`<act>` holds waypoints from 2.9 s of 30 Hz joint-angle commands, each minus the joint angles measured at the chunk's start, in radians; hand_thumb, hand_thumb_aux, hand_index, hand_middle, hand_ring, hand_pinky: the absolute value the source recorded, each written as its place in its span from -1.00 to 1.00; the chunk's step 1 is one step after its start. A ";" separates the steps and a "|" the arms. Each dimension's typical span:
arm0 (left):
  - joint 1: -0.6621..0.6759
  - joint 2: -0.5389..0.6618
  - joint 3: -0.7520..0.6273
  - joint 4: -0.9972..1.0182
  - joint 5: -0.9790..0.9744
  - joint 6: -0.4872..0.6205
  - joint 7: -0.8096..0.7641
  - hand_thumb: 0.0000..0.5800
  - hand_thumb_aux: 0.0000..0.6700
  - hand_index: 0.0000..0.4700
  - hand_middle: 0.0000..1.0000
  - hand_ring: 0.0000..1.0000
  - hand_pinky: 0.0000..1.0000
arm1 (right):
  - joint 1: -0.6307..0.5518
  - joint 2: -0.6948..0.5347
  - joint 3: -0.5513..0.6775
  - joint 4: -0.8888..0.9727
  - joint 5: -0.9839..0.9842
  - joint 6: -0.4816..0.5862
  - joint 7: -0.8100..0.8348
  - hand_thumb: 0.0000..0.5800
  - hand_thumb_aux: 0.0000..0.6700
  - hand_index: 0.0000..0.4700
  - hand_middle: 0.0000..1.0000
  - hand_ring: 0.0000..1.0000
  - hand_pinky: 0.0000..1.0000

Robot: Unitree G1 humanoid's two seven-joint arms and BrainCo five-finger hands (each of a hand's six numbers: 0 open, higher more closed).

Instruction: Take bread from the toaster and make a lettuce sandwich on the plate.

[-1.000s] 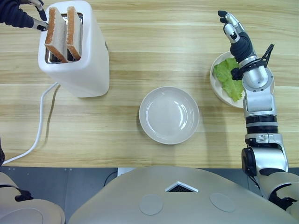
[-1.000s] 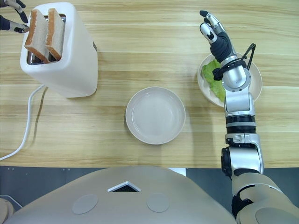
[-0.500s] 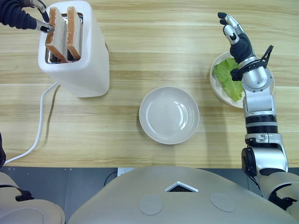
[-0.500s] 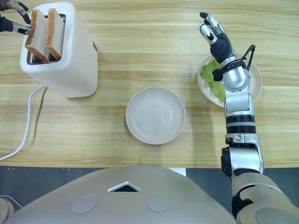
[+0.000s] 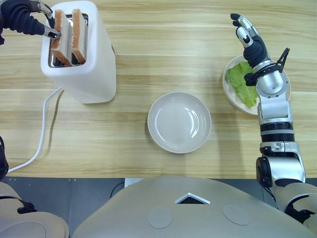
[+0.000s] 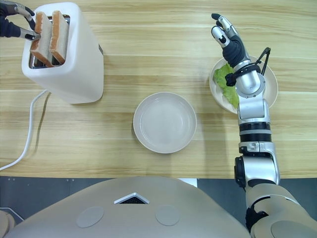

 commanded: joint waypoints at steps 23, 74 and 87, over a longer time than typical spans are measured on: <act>0.007 0.000 -0.006 0.002 0.007 0.000 -0.010 -0.44 -0.69 -0.69 -1.00 -1.00 -1.00 | -0.004 -0.007 0.010 0.023 -0.010 -0.004 -0.008 -1.00 -1.00 -1.00 -1.00 -1.00 -1.00; -0.077 -0.009 -0.037 0.026 0.100 -0.069 0.033 1.00 1.00 1.00 1.00 1.00 1.00 | -0.011 -0.015 0.022 0.056 -0.038 -0.013 -0.024 -1.00 -1.00 -1.00 -1.00 -1.00 -1.00; -0.128 0.002 -0.006 0.036 0.088 -0.090 0.058 1.00 1.00 1.00 1.00 1.00 1.00 | -0.020 -0.019 0.031 0.106 -0.054 -0.029 -0.041 -1.00 -1.00 -1.00 -1.00 -1.00 -1.00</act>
